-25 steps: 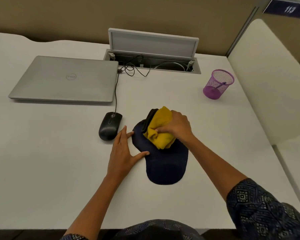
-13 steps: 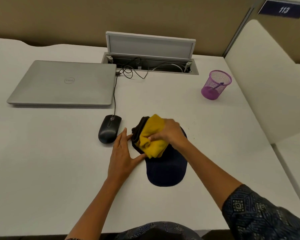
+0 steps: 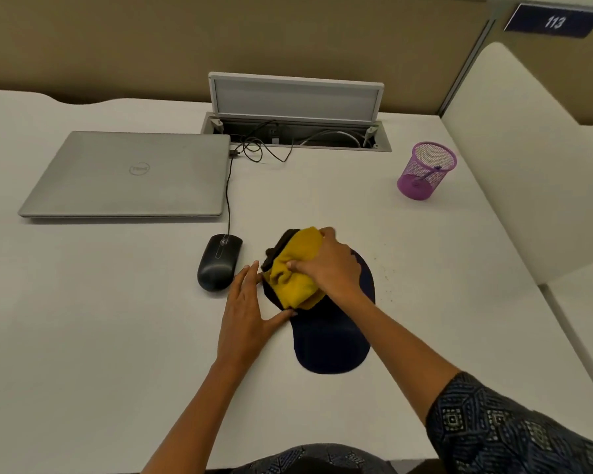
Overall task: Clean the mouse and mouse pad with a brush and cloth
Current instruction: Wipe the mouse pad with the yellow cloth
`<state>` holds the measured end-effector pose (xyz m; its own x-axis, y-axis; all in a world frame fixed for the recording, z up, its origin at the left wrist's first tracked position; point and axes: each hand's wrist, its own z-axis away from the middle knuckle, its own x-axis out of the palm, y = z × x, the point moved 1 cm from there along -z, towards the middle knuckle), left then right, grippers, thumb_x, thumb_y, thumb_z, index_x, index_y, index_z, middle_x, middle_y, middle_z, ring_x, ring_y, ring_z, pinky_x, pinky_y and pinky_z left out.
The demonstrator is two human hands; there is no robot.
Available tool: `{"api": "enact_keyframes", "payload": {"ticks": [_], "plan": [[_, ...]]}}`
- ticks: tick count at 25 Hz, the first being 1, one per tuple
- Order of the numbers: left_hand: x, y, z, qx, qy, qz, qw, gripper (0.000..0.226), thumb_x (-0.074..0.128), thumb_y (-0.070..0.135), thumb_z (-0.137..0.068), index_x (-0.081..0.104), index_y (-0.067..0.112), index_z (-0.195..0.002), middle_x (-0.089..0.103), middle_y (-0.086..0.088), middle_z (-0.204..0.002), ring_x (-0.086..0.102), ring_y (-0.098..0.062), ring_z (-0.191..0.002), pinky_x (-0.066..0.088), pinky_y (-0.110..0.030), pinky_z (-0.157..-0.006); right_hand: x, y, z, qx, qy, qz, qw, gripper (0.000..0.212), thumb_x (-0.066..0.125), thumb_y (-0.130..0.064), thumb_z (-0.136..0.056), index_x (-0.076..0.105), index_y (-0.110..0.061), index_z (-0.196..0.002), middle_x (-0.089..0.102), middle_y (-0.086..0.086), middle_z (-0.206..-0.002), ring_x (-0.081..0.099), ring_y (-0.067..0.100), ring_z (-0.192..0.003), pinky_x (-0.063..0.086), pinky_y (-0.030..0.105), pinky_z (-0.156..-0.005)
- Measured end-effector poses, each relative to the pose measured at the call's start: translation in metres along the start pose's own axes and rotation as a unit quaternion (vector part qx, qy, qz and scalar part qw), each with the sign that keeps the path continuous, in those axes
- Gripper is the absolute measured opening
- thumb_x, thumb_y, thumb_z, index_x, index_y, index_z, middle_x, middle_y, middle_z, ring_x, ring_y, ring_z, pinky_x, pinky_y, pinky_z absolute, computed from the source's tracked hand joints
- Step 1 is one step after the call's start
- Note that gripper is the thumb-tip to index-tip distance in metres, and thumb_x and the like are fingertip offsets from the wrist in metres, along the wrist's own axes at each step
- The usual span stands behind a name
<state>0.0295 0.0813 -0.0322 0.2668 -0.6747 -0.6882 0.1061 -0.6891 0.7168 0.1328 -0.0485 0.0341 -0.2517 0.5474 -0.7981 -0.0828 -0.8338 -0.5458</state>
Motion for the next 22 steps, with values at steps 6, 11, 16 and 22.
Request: {"api": "enact_keyframes", "payload": {"ticks": [6,11,16,22], "plan": [[0.0,0.0,-0.001,0.009,0.005,0.005,1.0,0.099,0.066,0.063,-0.064,0.026,0.017,-0.143,0.036,0.006,-0.145,0.019,-0.011,-0.138,0.028,-0.032,-0.105,-0.022,0.04,0.017,-0.287,0.019,0.151,0.946,0.063,0.053,-0.03,-0.087,0.026,-0.038,-0.143,-0.011,-0.001,-0.158,-0.005,0.037,-0.145,0.033,0.053,-0.107],[0.0,0.001,-0.001,0.025,0.01,0.0,1.0,0.089,0.066,0.062,-0.065,0.037,0.017,-0.136,0.032,0.003,-0.148,0.021,-0.011,-0.138,0.029,-0.033,-0.105,-0.027,0.056,0.003,-0.39,-0.05,0.459,0.797,0.098,0.066,-0.023,-0.075,0.001,-0.027,-0.148,-0.015,0.003,-0.158,-0.024,0.036,-0.141,0.002,0.069,-0.109],[0.0,0.0,-0.001,0.022,0.009,-0.004,1.0,0.089,0.066,0.061,-0.065,0.036,0.017,-0.137,0.033,0.003,-0.147,0.021,-0.012,-0.138,0.03,-0.035,-0.106,-0.028,0.053,-0.009,-0.417,-0.064,0.494,0.76,0.068,0.045,-0.021,-0.096,0.003,-0.028,-0.149,-0.001,0.003,-0.16,-0.007,0.036,-0.145,0.011,0.066,-0.11],[0.0,0.001,-0.001,0.013,0.004,-0.003,1.0,0.093,0.066,0.062,-0.064,0.031,0.019,-0.139,0.03,0.005,-0.148,0.016,-0.01,-0.14,0.027,-0.033,-0.107,-0.092,0.083,-0.015,-0.426,-0.087,0.523,0.733,0.064,0.065,-0.019,-0.084,0.036,-0.036,-0.138,0.033,-0.006,-0.152,0.019,0.029,-0.144,0.02,0.059,-0.107]]}}
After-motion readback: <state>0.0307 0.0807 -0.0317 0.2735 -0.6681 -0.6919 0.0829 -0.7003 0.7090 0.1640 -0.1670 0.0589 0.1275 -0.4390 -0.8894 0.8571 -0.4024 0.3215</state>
